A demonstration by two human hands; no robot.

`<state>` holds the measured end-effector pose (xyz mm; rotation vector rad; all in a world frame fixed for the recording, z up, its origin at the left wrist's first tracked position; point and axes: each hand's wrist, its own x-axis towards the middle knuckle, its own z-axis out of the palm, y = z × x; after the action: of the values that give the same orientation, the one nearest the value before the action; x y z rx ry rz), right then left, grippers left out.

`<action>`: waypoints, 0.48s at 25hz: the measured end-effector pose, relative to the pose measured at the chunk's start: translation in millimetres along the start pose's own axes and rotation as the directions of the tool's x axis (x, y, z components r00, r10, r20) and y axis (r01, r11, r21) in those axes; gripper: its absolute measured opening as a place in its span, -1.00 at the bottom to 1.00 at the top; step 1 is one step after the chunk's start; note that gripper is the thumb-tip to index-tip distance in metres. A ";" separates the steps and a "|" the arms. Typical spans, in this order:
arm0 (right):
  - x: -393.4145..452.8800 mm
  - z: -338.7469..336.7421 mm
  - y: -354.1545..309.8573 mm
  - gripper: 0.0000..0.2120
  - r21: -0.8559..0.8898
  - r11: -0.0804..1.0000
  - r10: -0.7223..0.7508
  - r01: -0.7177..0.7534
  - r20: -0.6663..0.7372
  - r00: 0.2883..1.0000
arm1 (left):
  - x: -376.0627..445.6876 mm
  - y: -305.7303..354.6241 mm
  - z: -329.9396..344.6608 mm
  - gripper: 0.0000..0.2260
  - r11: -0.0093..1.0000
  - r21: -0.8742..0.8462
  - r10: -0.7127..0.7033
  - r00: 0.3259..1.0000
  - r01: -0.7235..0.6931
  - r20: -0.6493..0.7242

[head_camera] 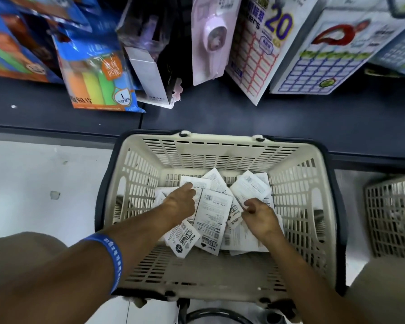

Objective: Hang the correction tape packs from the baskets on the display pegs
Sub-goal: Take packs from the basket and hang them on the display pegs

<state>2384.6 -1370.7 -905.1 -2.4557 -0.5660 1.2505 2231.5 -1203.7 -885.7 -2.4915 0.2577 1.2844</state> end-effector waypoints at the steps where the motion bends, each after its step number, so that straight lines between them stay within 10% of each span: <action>1: -0.5 -4.9 2.5 -0.70 0.025 1.000 -0.001 0.002 -0.015 1.000 | -5.3 -4.3 0.1 -0.85 1.000 -0.022 0.005 1.000 -0.005 -0.022; 5: -12.9 -24.6 -2.8 -0.75 0.174 0.984 -0.025 0.037 -0.066 0.998 | -43.5 -30.8 -14.2 -0.83 0.887 -0.440 -0.192 0.978 0.139 -0.077; 9: -47.0 -62.0 -46.5 -0.83 0.470 0.875 -0.085 0.112 -0.079 0.993 | -99.4 -70.1 -62.6 -0.62 0.455 -0.861 -0.499 0.866 0.228 -0.035; 12: -92.3 -99.2 -94.8 -0.84 0.699 0.663 -0.106 0.268 -0.266 0.958 | -139.2 -83.5 -103.2 -0.65 0.023 -1.000 -0.722 0.692 0.016 -0.005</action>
<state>2397.6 -1343.9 -742.5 -1.7464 -0.1834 0.8780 2254.6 -1162.1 -699.2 -3.4207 -1.7649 0.2852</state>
